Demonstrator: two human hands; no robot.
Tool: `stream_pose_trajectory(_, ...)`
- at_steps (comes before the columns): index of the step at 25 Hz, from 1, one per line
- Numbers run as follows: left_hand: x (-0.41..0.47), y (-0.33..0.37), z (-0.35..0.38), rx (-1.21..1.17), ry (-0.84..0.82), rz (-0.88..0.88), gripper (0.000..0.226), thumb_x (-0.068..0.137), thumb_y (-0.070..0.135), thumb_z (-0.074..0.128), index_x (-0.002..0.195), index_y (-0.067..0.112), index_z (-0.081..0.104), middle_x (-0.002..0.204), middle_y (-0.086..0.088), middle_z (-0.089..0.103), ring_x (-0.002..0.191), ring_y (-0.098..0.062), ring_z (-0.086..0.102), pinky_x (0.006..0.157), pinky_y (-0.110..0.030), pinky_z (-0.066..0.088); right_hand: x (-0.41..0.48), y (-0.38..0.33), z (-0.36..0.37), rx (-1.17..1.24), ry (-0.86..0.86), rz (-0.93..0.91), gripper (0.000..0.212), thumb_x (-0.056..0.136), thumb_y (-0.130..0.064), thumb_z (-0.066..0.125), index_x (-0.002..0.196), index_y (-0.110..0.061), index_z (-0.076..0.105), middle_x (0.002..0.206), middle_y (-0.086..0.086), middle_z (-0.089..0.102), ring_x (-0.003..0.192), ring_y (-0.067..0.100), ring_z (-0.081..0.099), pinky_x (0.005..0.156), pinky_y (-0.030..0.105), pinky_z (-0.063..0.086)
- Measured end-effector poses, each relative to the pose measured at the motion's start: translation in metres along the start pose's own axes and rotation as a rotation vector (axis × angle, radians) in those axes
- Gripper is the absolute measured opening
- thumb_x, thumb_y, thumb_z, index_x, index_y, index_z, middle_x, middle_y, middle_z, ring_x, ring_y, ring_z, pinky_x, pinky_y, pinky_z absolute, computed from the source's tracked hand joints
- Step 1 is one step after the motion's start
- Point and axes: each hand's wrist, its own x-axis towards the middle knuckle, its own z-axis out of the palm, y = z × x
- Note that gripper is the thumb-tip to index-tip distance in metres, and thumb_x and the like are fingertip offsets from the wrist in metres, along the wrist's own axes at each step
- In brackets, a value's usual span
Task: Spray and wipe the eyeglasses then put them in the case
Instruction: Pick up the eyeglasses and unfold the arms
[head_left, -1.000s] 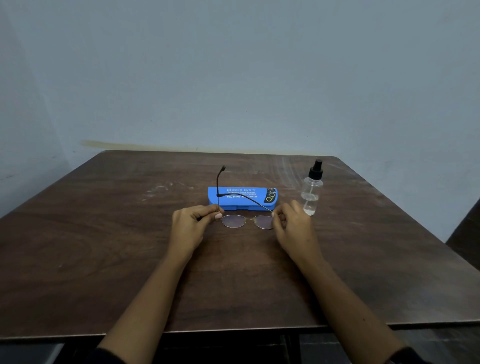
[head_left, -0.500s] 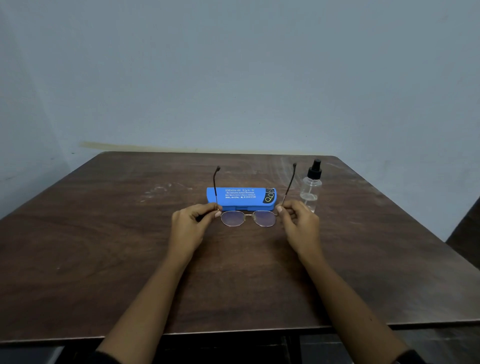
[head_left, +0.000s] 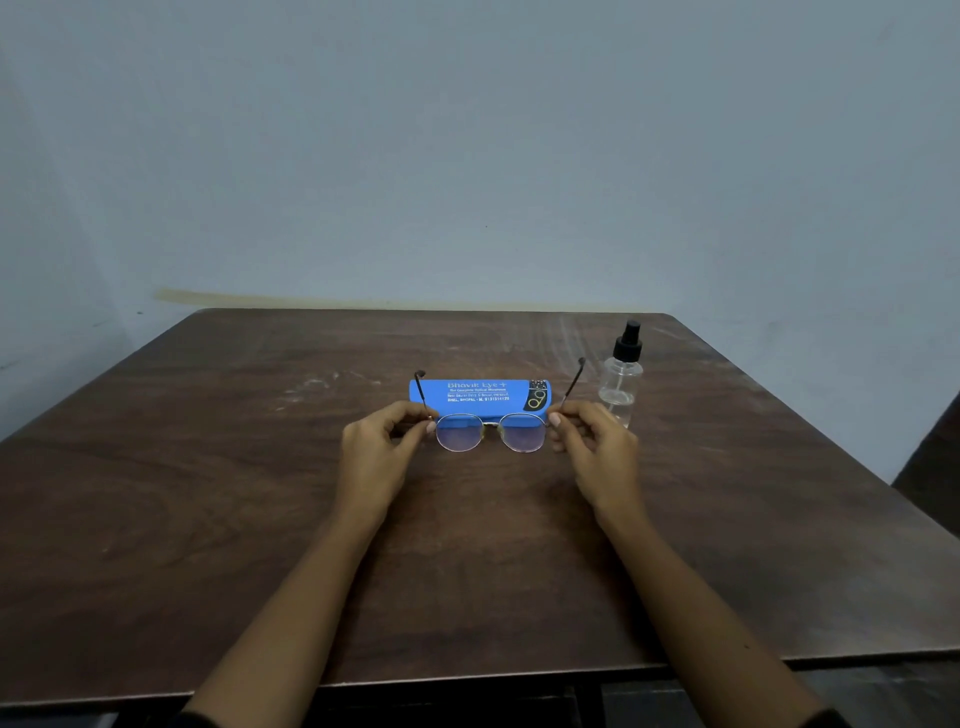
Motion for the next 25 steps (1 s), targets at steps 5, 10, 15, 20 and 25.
stream_pose_trajectory(5, 0.0, 0.001, 0.001, 0.062, -0.071, 0.052, 0.008, 0.073, -0.003, 0.068, 0.077, 0.004, 0.067, 0.071, 0.011, 0.063, 0.065, 0.013, 0.058, 0.062, -0.001, 0.041, 0.002, 0.002, 0.0, -0.034, 0.018, -0.003, 0.011, 0.084, 0.001, 0.059, 0.09, -0.004, 0.067, 0.078, 0.004, 0.061, 0.053, -0.003, 0.059, 0.058, 0.011, 0.05)
stream_pose_trajectory(10, 0.0, 0.0, 0.0, 0.052, -0.045, 0.082, 0.007, 0.073, -0.001, 0.068, 0.078, 0.005, 0.068, 0.072, 0.017, 0.064, 0.067, 0.015, 0.059, 0.064, -0.002, 0.042, 0.002, 0.003, 0.001, -0.036, 0.026, 0.008, 0.011, 0.083, 0.001, 0.06, 0.088, -0.007, 0.067, 0.076, 0.008, 0.064, 0.053, 0.002, 0.058, 0.061, 0.021, 0.052)
stream_pose_trajectory(15, 0.003, -0.004, 0.001, 0.016, -0.021, 0.044, 0.007, 0.074, -0.002, 0.069, 0.077, 0.004, 0.067, 0.07, 0.009, 0.065, 0.064, 0.014, 0.06, 0.063, 0.0, 0.044, 0.003, 0.004, 0.001, -0.011, 0.006, 0.038, 0.017, 0.082, 0.001, 0.061, 0.097, -0.005, 0.065, 0.075, -0.009, 0.064, 0.06, -0.005, 0.059, 0.064, 0.016, 0.052)
stream_pose_trajectory(20, 0.003, -0.003, -0.002, 0.065, 0.016, 0.065, 0.007, 0.074, 0.002, 0.07, 0.076, 0.007, 0.067, 0.071, 0.006, 0.066, 0.067, 0.017, 0.059, 0.064, 0.001, 0.044, 0.001, -0.006, -0.005, -0.139, 0.269, -0.138, 0.018, 0.081, -0.003, 0.052, 0.096, -0.007, 0.062, 0.087, -0.004, 0.056, 0.071, -0.004, 0.053, 0.066, 0.022, 0.045)
stream_pose_trajectory(25, 0.002, 0.0, -0.003, 0.04, 0.021, 0.03, 0.016, 0.073, 0.0, 0.07, 0.076, 0.016, 0.066, 0.073, 0.016, 0.064, 0.067, 0.02, 0.058, 0.065, 0.002, 0.044, 0.029, -0.008, -0.024, -0.221, 0.494, -0.105, 0.048, 0.078, -0.01, 0.067, 0.12, -0.002, 0.045, 0.119, 0.013, 0.044, 0.111, 0.024, 0.047, 0.094, 0.039, 0.039)
